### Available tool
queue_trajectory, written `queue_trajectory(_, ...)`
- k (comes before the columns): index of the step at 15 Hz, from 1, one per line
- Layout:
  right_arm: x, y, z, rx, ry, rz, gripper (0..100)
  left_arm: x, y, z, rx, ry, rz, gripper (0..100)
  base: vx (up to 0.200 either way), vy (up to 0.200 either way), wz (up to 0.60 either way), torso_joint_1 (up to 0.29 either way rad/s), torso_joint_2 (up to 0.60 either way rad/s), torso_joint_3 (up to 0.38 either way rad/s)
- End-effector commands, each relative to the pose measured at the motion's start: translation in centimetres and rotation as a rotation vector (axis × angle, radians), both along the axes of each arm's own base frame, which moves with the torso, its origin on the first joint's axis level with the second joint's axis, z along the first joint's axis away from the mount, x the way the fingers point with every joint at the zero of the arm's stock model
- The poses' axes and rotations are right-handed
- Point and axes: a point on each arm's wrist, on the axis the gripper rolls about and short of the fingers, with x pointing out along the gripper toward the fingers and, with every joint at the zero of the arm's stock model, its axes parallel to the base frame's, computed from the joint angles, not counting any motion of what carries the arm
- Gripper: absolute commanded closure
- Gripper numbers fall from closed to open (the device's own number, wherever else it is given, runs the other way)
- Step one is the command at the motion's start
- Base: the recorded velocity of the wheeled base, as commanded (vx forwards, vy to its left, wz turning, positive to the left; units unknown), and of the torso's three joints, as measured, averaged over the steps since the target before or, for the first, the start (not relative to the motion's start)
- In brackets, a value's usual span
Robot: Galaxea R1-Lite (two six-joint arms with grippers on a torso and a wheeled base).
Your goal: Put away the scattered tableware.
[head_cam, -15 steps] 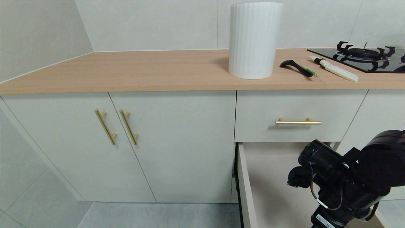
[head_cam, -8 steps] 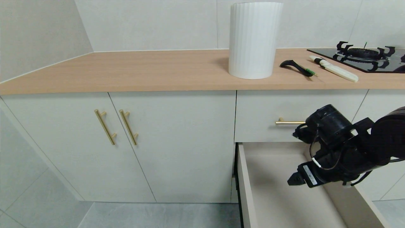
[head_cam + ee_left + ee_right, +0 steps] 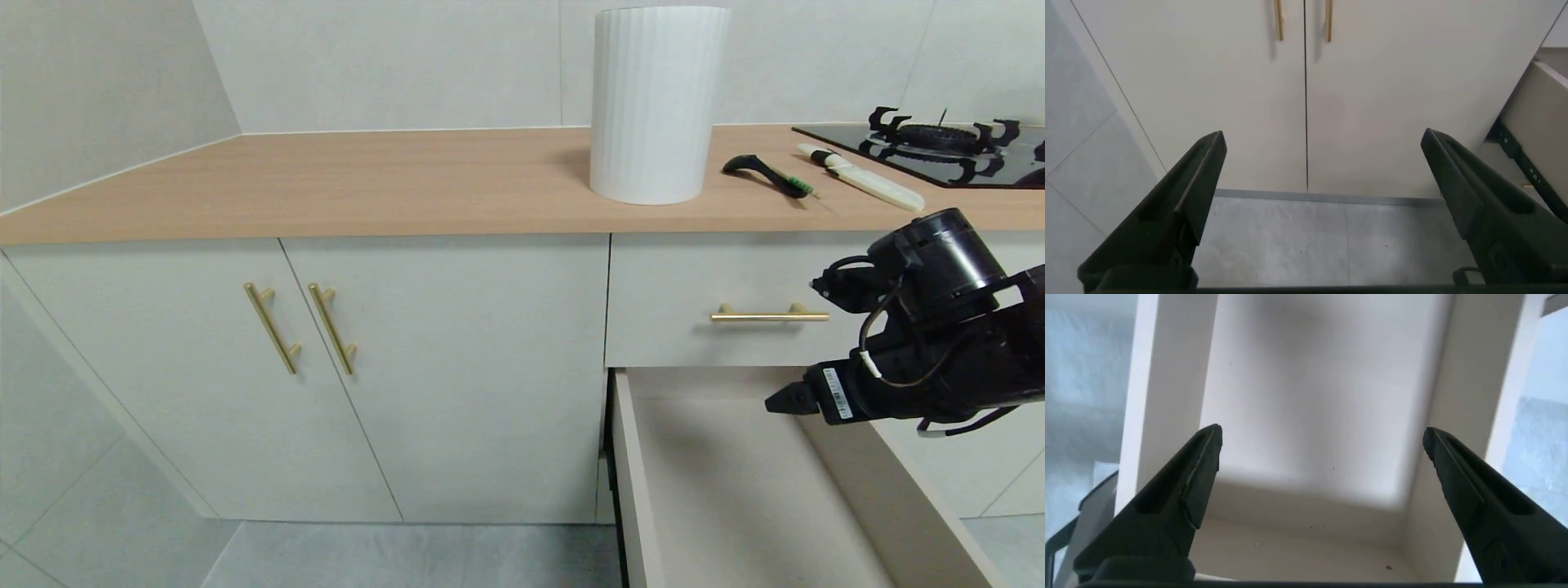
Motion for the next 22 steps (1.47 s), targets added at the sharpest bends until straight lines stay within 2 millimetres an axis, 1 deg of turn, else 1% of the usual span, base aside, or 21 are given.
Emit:
queue_trajectory(1,-0.4,-0.1,0.5,0.007,-0.021,0.0,0,0.0,0.0,0.0,-0.001,0.0,0.001,0,0.0,0.0,0.0,0.032,-0.16,-0.144)
queue_trajectory(4,-0.4,-0.1,0.6,0.003,-0.024,-0.004,0,0.0,0.0,0.0,-0.001,0.0,0.001,0,0.0,0.0,0.0,0.08,-0.24,-0.261)
queue_trajectory(8,-0.4,-0.3,0.7,0.005,-0.029,-0.009,0,0.0,0.0,0.0,-0.001,0.0,0.001,0,0.0,0.0,0.0,0.132,-0.51,-0.304)
queue_trajectory(16,-0.4,-0.3,0.6,0.001,-0.023,-0.01,0,0.0,0.0,0.0,-0.001,0.0,0.001,0,0.0,0.0,0.0,0.181,-0.47,-0.295)
queue_trajectory(18,-0.4,-0.3,0.6,-0.004,-0.028,-0.014,0,0.0,0.0,0.0,-0.001,0.0,0.001,0,0.0,0.0,0.0,0.129,-0.31,-0.183)
queue_trajectory(20,-0.7,-0.2,1.1,0.002,-0.046,-0.01,0,0.0,0.0,0.0,-0.001,0.0,0.001,0,0.0,0.0,0.0,0.044,-0.1,-0.061)
queue_trajectory(21,-0.6,-0.1,1.7,0.001,-0.071,-0.016,0,0.0,0.0,0.0,-0.001,0.0,0.001,0,0.0,0.0,0.0,0.0,0.0,0.0)
queue_trajectory(22,-0.5,0.3,2.9,0.01,-0.123,-0.015,0,0.0,0.0,0.0,-0.001,0.0,0.001,0,0.0,0.0,0.0,0.0,0.0,0.0)
